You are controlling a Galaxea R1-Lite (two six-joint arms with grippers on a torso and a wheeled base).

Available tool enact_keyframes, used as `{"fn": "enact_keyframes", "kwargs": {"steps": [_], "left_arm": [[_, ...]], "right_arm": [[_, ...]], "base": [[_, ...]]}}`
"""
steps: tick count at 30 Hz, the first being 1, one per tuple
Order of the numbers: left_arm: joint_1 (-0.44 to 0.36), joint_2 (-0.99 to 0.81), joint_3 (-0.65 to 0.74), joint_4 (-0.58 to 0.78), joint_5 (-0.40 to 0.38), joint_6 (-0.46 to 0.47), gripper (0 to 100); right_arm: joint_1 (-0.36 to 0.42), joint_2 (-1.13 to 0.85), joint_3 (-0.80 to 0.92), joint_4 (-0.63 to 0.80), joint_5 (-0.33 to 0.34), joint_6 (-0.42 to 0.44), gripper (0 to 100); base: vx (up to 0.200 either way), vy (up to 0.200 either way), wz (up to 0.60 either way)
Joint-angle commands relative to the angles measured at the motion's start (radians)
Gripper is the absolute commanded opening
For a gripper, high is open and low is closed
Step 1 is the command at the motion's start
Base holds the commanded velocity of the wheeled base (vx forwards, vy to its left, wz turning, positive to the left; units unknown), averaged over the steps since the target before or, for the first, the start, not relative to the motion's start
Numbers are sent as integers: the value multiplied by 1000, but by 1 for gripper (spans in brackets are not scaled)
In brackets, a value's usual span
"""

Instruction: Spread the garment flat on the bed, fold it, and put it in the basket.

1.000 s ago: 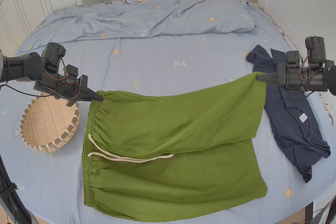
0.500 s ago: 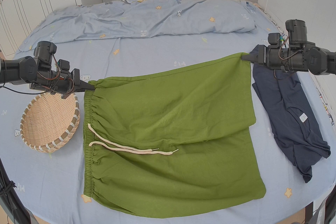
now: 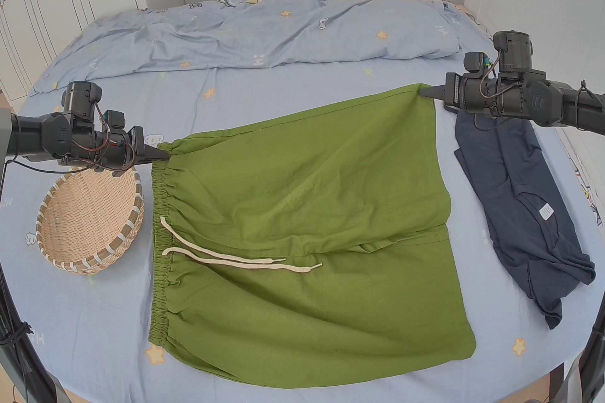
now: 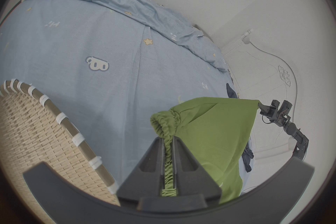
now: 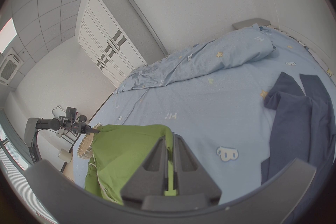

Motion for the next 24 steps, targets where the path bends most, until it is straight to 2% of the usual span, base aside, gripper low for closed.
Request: {"fn": "enact_keyframes", "kwargs": {"steps": [1,6,20,21,23,24], "left_arm": [[13,38,-13,-15,1,-2,0],[18,45,-12,-41,3,-2,0],[15,74,-13,-104,7,-26,0],[10,84,-13,-115,7,-28,100],[9,94,-18,-130,9,-29,100],[9,96,-19,-135,10,-29,100]], "right_arm": [[9,79,-88,12,-2,3,0],[18,131,-167,64,-17,3,0],[10,176,-167,83,-29,-1,0],[10,176,-167,81,-29,3,0],[9,177,-167,83,-29,4,0],[9,177,-167,83,-31,6,100]], "base": [[0,0,0],[0,0,0],[0,0,0],[0,0,0],[0,0,0],[0,0,0]]}}
